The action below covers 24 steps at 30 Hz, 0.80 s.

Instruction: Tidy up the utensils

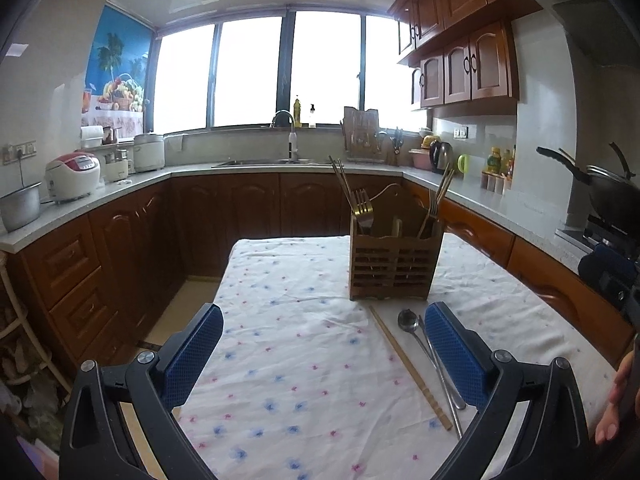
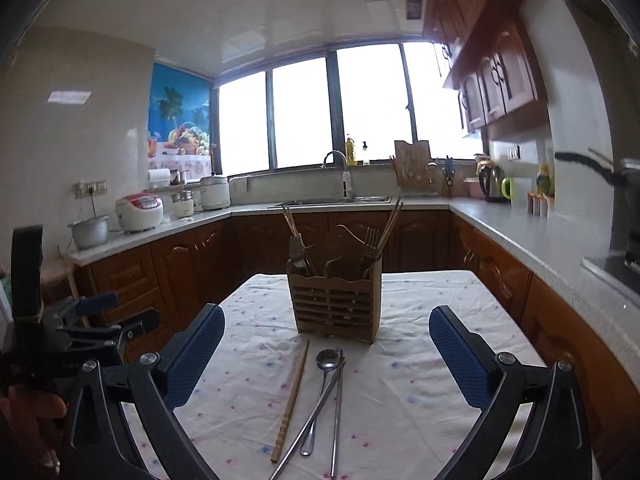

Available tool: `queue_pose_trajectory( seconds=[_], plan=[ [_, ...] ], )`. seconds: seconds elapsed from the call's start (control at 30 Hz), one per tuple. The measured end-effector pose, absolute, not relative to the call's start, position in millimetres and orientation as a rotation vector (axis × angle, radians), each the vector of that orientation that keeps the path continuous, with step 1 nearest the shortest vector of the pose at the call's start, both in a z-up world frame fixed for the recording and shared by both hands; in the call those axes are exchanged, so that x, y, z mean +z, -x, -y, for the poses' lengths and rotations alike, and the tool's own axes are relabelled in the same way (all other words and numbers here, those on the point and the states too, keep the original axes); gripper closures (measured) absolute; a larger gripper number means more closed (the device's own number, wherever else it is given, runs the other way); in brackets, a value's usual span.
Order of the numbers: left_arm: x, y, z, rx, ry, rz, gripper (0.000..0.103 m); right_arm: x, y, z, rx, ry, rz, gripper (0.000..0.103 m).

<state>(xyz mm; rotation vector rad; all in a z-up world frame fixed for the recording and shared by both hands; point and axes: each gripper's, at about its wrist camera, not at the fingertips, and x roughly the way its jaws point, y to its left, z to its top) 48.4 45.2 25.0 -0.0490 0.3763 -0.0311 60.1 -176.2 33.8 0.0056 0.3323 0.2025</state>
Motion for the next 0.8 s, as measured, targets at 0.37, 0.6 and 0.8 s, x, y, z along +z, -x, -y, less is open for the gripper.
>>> queue_pose_trajectory(
  seconds=[0.37, 0.6, 0.8],
  plan=[
    [45.3, -17.2, -47.5, 0.028, 0.018, -0.243, 0.001, 58.4, -48.9, 173.0, 0.223, 0.014, -0.274, 0.0],
    [15.7, -21.0, -44.0, 0.046, 0.014, -0.286, 0.001, 42.2, -47.2, 178.3, 0.213, -0.006, -0.287, 0.0],
    [-9.4, -33.3, -42.5, 0.071, 0.033, -0.364, 0.001, 12.0, -45.2, 186.2, 0.177, -0.046, -0.299, 0.0]
  ],
)
